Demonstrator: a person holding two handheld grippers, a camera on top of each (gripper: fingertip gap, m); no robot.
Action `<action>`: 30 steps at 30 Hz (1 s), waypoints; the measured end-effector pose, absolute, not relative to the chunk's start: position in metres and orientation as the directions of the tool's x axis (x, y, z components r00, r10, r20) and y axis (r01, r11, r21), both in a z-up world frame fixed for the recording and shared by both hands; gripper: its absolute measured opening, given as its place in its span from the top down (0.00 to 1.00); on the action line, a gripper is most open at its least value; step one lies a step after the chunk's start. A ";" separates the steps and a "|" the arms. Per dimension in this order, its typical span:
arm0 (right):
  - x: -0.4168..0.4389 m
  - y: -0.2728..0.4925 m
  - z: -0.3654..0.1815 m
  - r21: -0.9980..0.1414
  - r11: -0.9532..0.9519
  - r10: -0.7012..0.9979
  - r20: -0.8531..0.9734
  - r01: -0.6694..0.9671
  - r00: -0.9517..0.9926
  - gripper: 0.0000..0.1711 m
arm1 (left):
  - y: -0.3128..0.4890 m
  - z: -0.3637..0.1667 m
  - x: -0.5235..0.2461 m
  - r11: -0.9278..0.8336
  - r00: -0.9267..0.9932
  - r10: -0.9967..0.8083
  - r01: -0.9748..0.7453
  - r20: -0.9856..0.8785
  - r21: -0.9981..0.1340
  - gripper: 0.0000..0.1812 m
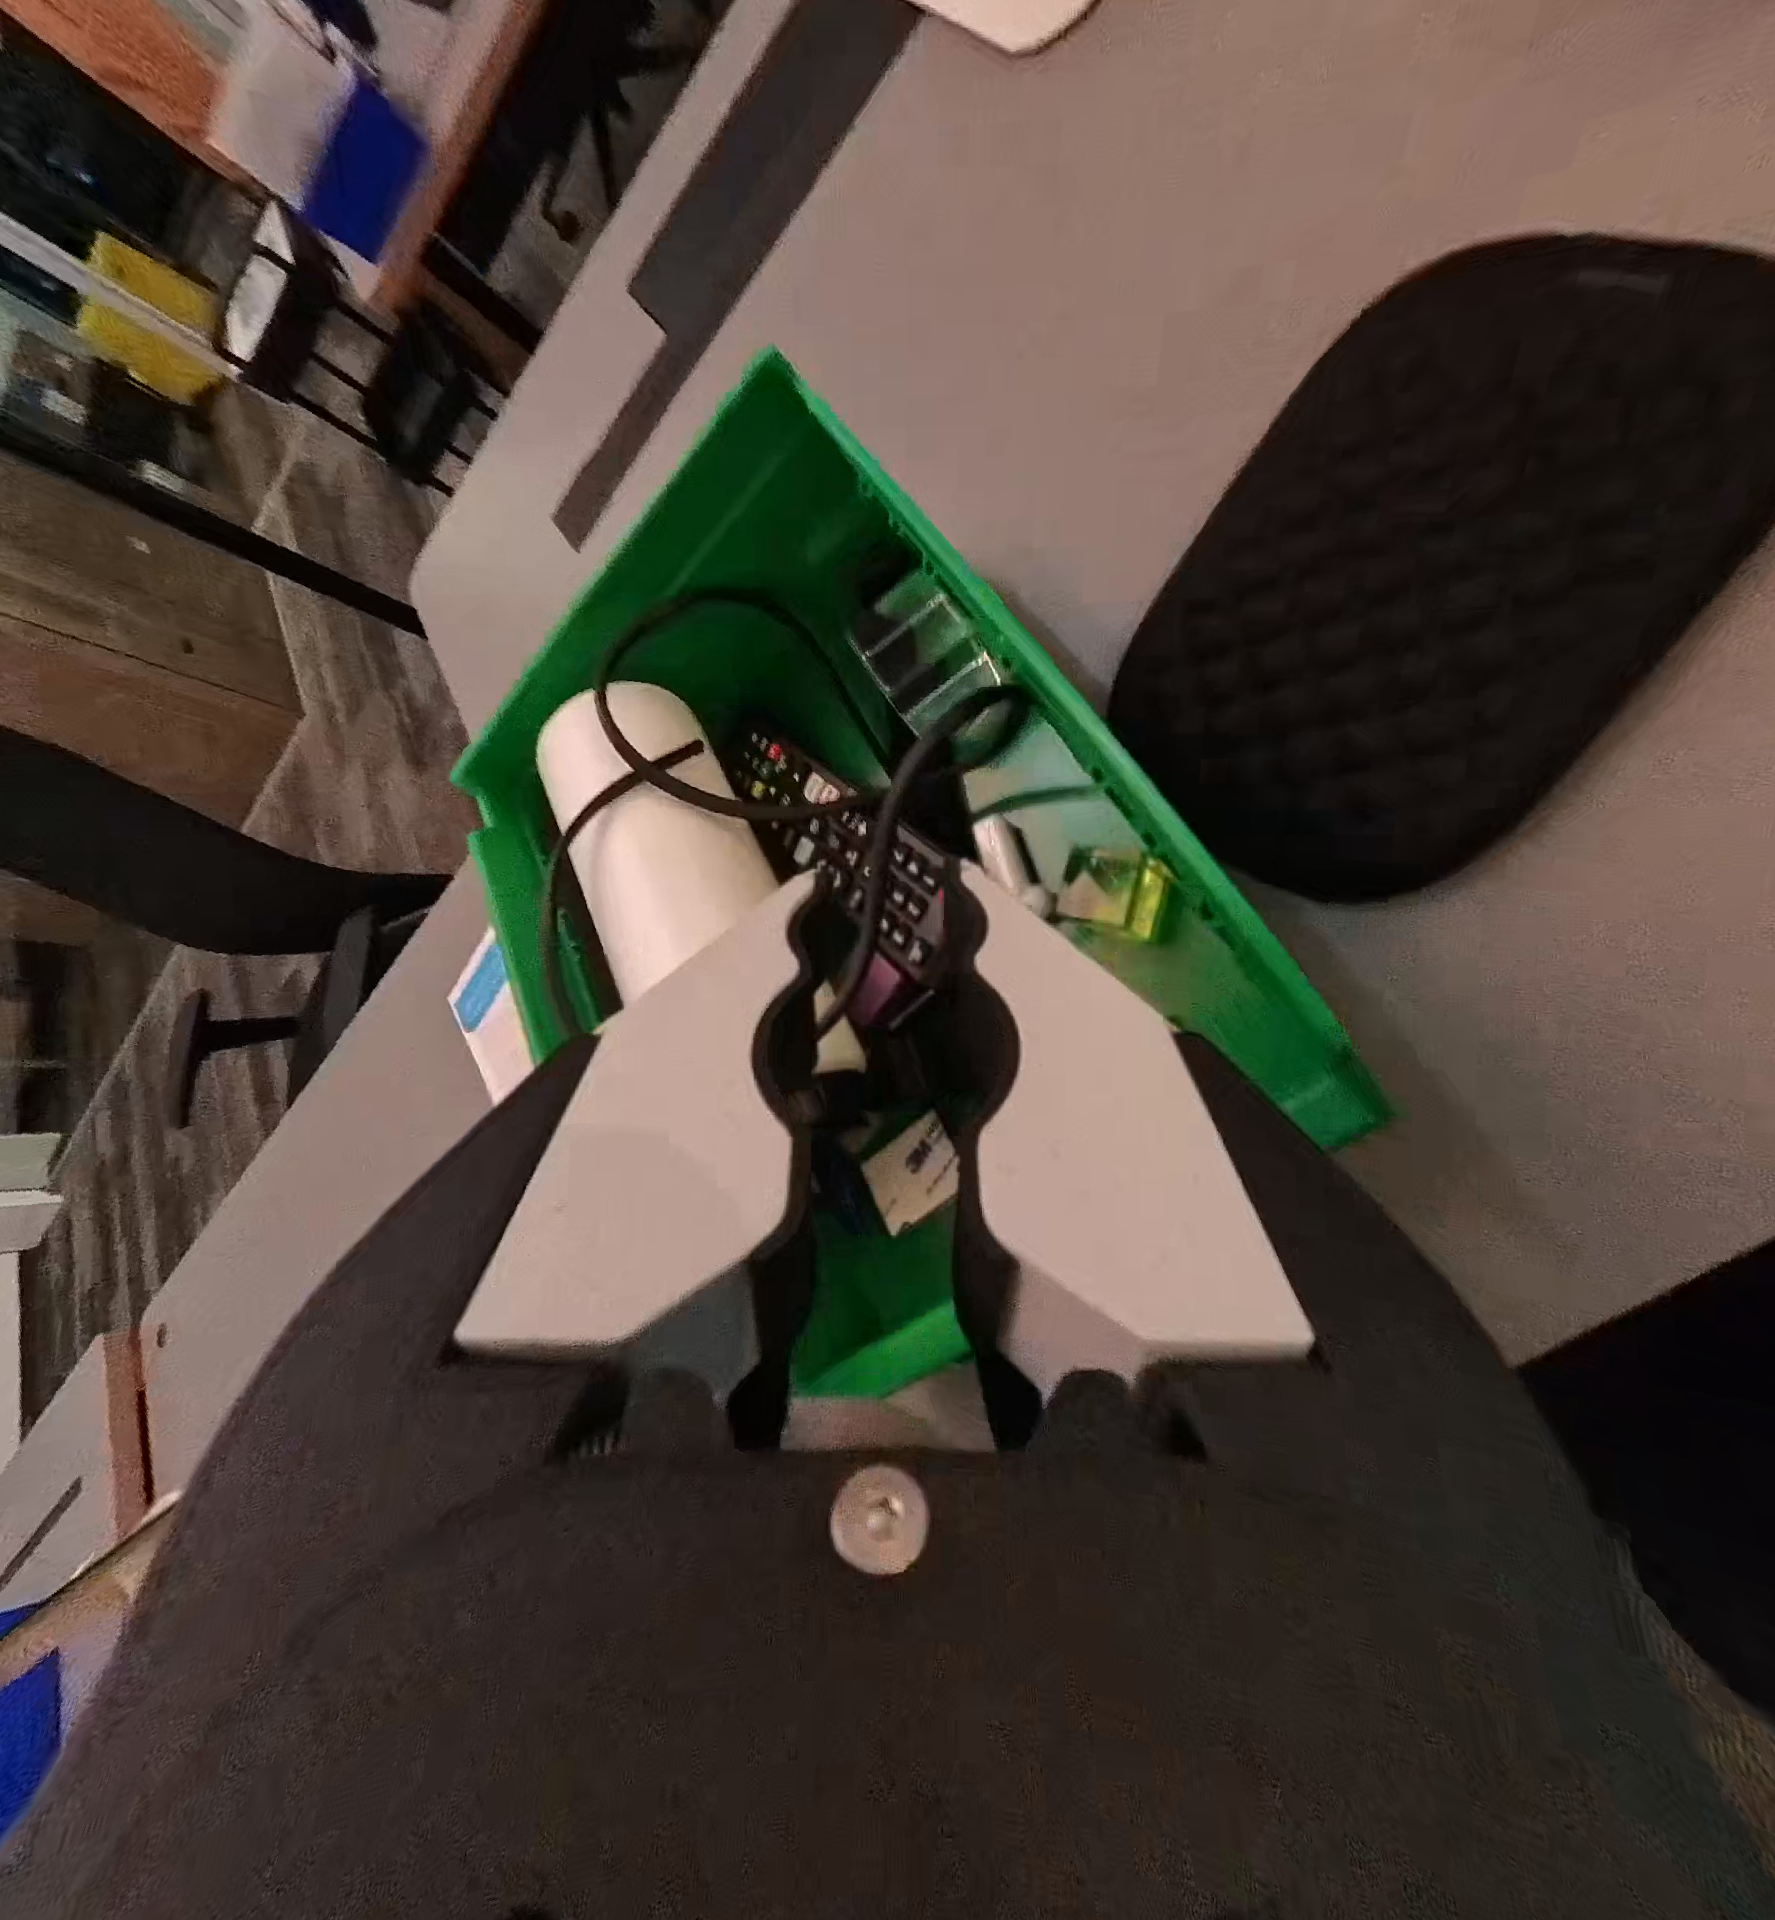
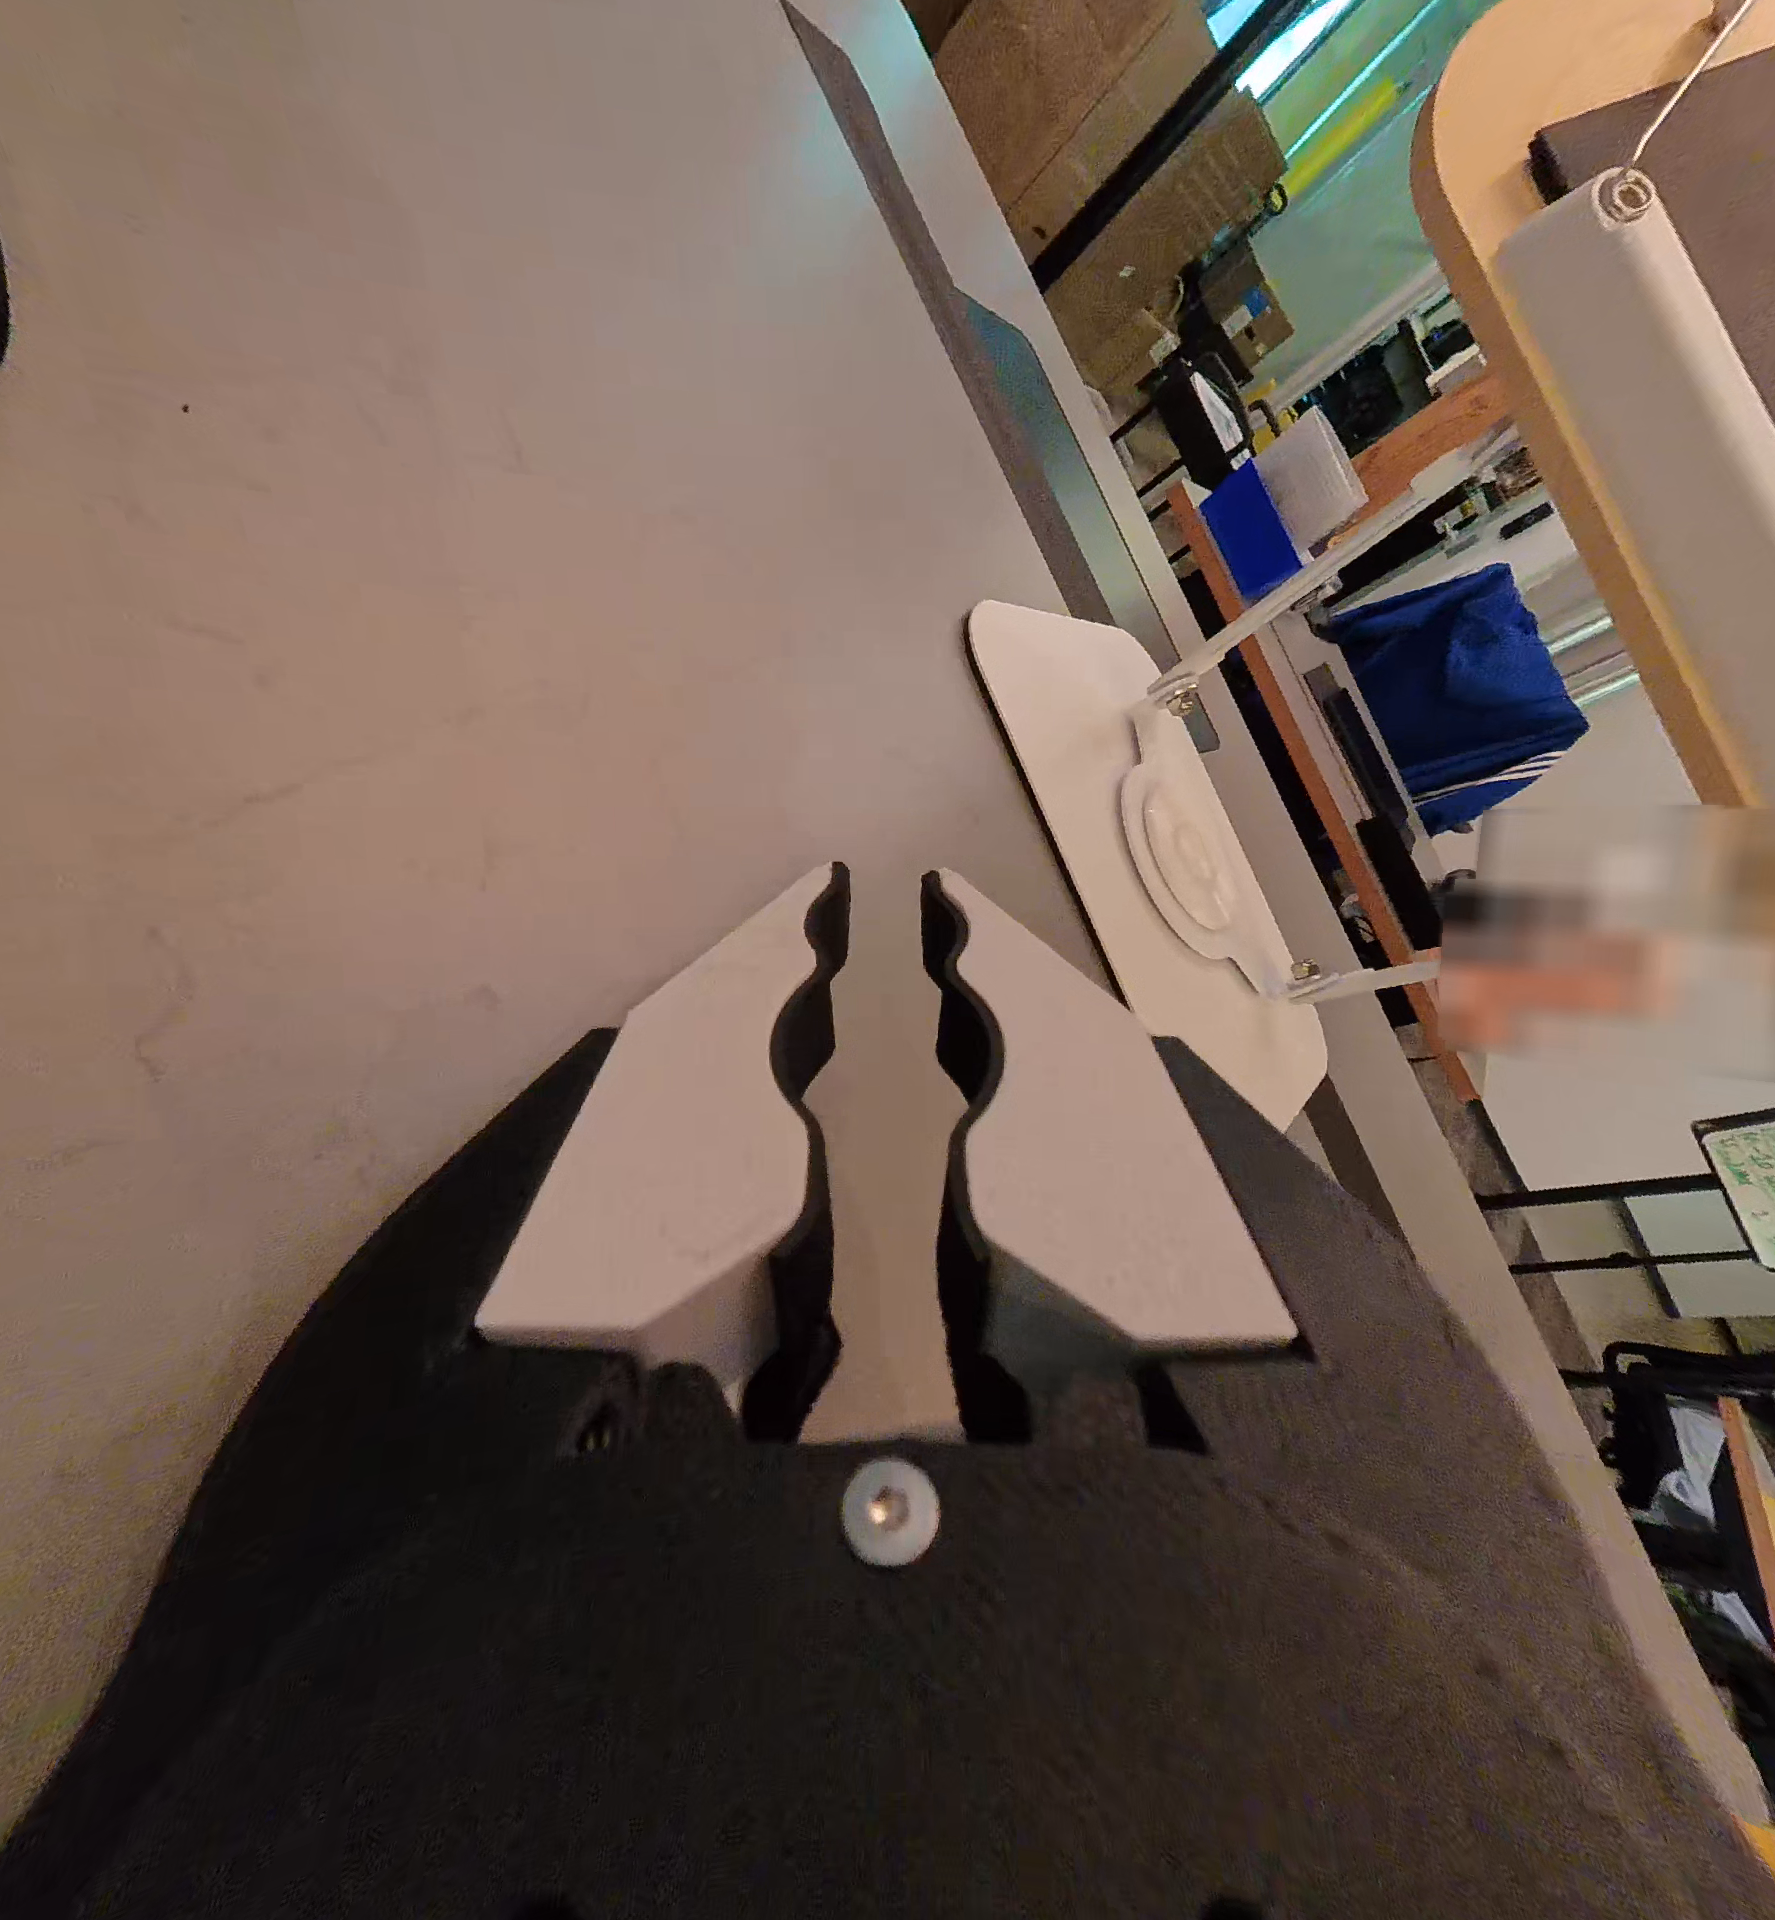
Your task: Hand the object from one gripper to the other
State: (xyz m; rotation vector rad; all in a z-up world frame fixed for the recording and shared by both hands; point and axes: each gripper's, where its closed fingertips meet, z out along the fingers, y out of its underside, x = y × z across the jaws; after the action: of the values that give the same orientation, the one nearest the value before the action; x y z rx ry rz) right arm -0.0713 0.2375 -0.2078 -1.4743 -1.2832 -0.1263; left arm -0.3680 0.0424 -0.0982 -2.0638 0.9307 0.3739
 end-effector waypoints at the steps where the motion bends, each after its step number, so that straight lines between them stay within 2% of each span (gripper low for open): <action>1: -0.071 0.237 -0.208 -0.645 0.210 0.627 0.665 0.734 0.405 0.93 | 0.041 -0.107 -0.373 -0.418 0.684 -0.498 -0.728 -0.533 -0.544 0.91; 4: -0.072 0.236 -0.208 -0.655 0.207 0.642 0.652 0.727 0.404 0.93 | 0.029 -0.135 -0.385 -0.485 0.689 -0.554 -0.723 -0.467 -0.492 0.92; 10: -0.076 0.229 -0.212 -0.634 0.231 0.651 0.665 0.738 0.366 0.93 | 0.027 -0.175 -0.392 -0.537 0.738 -0.565 -0.669 -0.370 -0.514 0.90; 18: -0.077 0.228 -0.212 -0.639 0.228 0.662 0.655 0.735 0.365 0.92 | 0.051 -0.200 -0.404 -0.499 0.602 -0.642 -0.798 -0.475 -0.337 0.88; 24: -0.078 0.227 -0.215 -0.626 0.234 0.662 0.663 0.744 0.349 0.92 | 0.073 -0.218 -0.418 -0.474 0.448 -0.721 -0.875 -0.529 -0.095 0.84; 27: -0.078 0.227 -0.215 -0.624 0.234 0.666 0.661 0.745 0.345 0.92 | 0.080 -0.217 -0.420 -0.454 0.406 -0.769 -0.891 -0.493 -0.024 0.79; 30: -0.078 0.227 -0.216 -0.625 0.234 0.671 0.658 0.744 0.342 0.92 | 0.081 -0.220 -0.421 -0.437 0.379 -0.823 -0.898 -0.424 0.045 0.78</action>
State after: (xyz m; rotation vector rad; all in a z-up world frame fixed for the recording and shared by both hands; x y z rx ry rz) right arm -0.0781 0.2268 -0.2159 -1.4698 -1.3625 -0.0818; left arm -0.4214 0.0811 -0.2196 -2.4427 1.5451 0.5801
